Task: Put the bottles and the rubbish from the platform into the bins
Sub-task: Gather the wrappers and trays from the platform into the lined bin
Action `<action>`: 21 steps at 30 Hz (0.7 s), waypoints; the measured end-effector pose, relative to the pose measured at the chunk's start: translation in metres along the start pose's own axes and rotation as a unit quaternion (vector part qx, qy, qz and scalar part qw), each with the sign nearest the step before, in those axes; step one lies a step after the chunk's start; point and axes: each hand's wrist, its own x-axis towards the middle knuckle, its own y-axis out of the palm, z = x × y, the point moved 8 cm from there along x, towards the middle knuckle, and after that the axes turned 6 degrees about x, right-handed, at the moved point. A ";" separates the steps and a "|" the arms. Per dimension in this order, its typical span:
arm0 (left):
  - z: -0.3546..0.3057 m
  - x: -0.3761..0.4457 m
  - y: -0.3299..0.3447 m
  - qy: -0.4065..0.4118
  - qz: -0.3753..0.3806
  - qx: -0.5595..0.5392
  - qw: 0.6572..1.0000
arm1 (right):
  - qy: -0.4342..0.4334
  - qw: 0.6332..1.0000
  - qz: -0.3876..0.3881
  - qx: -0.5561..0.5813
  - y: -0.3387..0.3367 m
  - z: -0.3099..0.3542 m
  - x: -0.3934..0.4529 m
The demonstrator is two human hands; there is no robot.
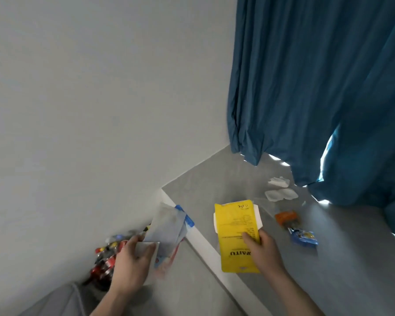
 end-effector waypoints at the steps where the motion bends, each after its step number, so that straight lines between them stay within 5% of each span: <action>1: 0.017 0.003 -0.015 -0.013 -0.005 0.000 1.000 | -0.002 1.000 0.003 0.001 0.017 0.003 -0.004; 10: 0.102 0.026 -0.096 -0.081 -0.044 -0.002 0.996 | 0.018 0.999 0.034 0.027 0.120 0.005 -0.011; 21: 0.161 0.069 -0.089 -0.194 -0.031 0.002 0.981 | 0.062 0.993 0.104 0.002 0.215 0.012 0.056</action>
